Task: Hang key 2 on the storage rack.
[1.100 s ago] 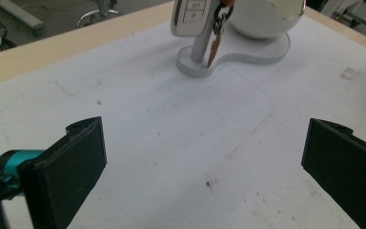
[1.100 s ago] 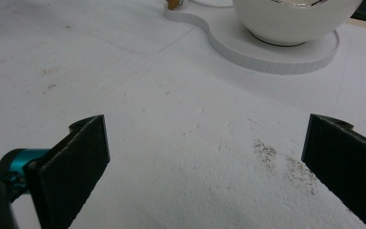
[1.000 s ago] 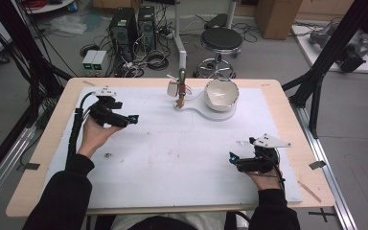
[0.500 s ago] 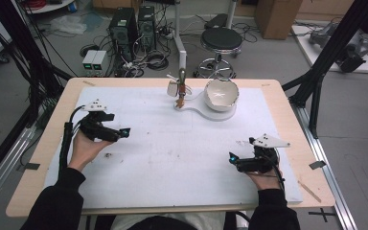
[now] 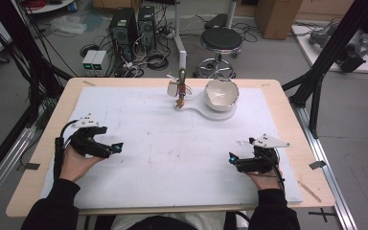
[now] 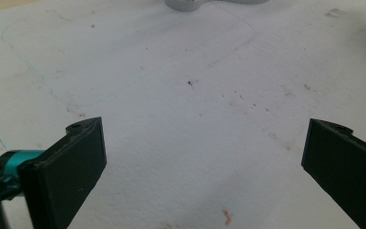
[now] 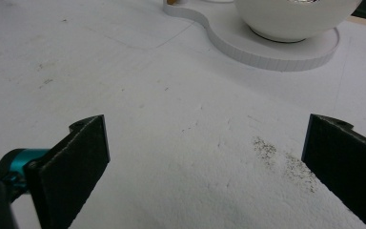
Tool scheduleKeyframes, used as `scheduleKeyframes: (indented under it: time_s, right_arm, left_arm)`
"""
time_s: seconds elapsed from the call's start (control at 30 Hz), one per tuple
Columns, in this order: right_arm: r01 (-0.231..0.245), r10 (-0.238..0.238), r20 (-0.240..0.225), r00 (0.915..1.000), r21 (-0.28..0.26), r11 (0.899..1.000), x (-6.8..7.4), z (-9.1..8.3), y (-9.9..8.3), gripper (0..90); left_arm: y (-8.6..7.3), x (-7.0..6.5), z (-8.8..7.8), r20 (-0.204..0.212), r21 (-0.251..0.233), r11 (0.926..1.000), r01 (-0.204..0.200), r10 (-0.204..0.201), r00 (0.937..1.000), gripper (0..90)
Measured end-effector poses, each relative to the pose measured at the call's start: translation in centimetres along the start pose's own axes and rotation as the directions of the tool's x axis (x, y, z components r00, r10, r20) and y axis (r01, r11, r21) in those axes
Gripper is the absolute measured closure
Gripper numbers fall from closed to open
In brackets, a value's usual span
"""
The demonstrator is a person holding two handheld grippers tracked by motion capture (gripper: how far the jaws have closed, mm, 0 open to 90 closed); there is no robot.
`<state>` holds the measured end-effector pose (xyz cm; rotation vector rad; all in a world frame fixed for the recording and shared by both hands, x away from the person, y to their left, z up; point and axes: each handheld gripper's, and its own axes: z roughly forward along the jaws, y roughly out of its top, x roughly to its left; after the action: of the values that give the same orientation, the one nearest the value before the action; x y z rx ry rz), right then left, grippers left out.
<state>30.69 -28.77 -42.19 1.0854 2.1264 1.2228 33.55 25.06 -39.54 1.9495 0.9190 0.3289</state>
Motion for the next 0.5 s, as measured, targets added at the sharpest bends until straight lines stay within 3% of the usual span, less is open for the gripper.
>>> scheduleKeyframes:
  time_s: [0.33,0.5]
  right_arm:
    - [0.001,-0.001,0.004,1.0,0.006,1.0,0.1,0.1,0.0,1.2]
    - [0.018,-0.018,0.002,0.9998,0.016,1.0,0.2,0.4,0.1,1.2]
  left_arm:
    - [-3.4,0.1,-1.5,-0.054,-0.017,0.9998,0.014,-0.015,0.9984,1.6]
    - [-4.7,0.0,-2.4,-0.047,-0.022,0.9987,0.045,-0.046,0.9978,1.7]
